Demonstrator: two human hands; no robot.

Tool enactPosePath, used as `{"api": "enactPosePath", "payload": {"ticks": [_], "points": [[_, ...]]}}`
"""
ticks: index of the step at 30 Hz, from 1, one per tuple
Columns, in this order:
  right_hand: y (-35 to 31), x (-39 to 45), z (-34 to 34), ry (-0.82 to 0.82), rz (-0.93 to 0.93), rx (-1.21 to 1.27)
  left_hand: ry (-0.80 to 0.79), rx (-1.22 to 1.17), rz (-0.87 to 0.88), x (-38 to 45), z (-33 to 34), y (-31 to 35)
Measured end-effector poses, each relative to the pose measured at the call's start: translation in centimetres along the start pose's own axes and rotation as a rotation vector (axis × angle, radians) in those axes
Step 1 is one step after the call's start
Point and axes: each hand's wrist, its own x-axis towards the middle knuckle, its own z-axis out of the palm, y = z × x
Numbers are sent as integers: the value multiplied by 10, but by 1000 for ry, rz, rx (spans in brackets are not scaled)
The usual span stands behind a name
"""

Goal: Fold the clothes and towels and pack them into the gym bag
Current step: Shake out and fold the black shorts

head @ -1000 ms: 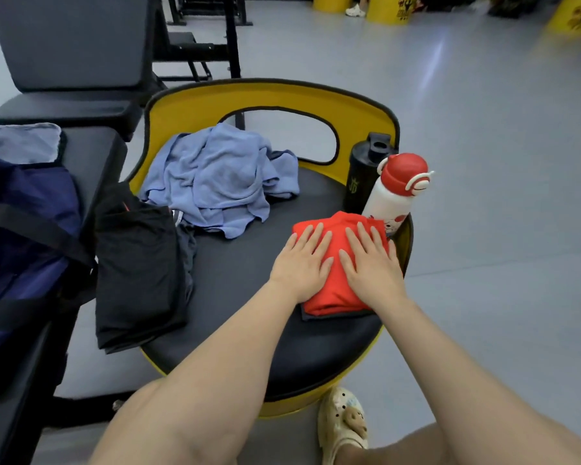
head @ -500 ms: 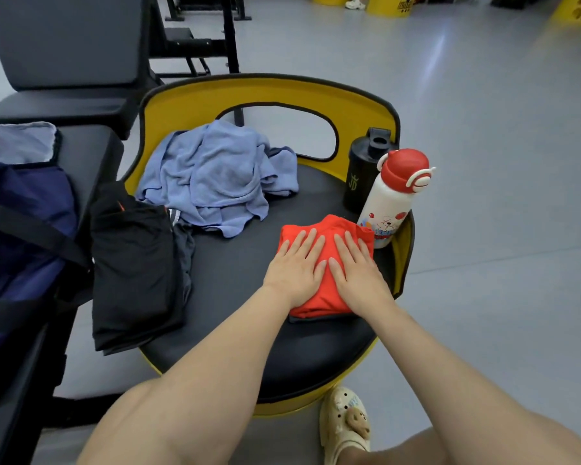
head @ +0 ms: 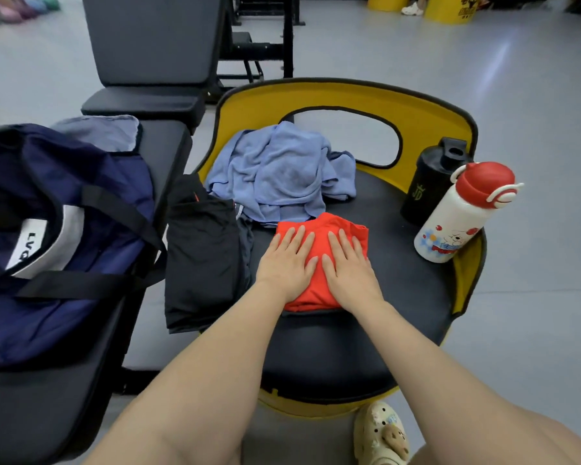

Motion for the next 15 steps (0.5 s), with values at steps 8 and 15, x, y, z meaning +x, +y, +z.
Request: {"api": "enactPosePath", "payload": {"ticks": [8,15], "points": [[-41,20,20,6,-42,10,-13,69,-128,-8,-5,-43],[-67,32,36,43,-64,-22,3,80,-203,-13,-4,-70]]}}
